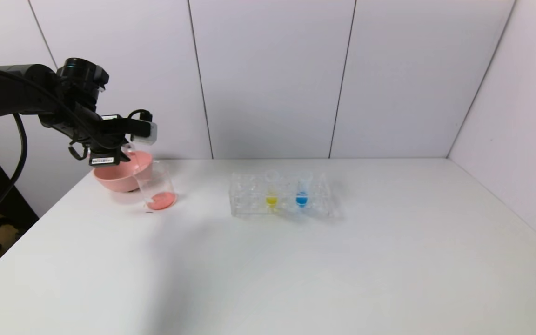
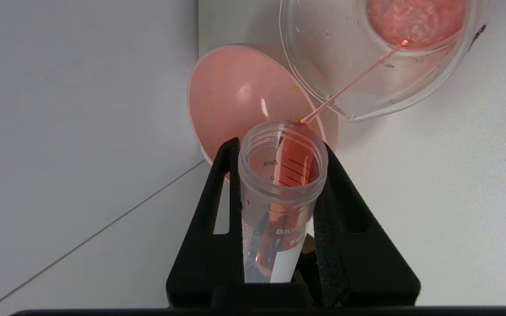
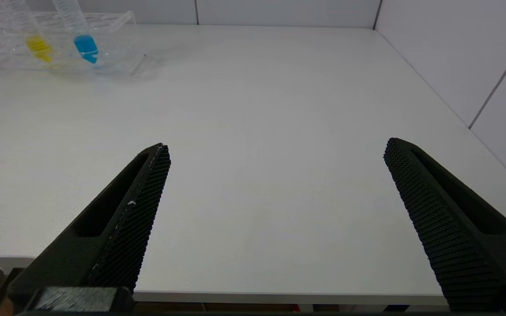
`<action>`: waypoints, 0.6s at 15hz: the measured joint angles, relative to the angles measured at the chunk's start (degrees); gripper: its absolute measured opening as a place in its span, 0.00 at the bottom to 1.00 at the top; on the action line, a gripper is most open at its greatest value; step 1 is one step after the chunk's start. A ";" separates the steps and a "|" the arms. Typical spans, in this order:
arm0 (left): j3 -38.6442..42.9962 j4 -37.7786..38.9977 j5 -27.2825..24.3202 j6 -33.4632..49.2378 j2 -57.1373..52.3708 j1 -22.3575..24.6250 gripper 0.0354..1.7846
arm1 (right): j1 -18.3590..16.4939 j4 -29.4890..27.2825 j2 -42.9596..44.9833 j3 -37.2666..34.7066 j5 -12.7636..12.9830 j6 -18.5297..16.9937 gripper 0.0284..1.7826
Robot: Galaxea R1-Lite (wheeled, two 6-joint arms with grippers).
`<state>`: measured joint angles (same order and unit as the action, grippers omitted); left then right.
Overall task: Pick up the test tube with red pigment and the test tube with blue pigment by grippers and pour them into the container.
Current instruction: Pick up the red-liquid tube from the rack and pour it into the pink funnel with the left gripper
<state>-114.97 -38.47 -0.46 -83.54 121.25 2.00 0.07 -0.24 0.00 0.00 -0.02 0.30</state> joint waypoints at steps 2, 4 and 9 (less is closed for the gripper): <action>-0.11 -0.30 0.49 0.06 -0.09 -0.05 0.25 | 0.02 -0.02 0.00 0.00 -0.02 0.00 1.00; -0.66 -1.11 2.13 0.02 -0.07 -0.29 0.25 | 0.02 -0.02 0.00 0.00 -0.02 0.00 1.00; -0.85 -1.32 3.18 0.06 -0.05 -0.52 0.25 | -0.02 -0.02 0.00 0.00 -0.02 0.02 1.00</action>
<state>-115.82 -39.79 2.72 -83.48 121.20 1.48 0.05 -0.27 0.00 0.00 -0.05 0.33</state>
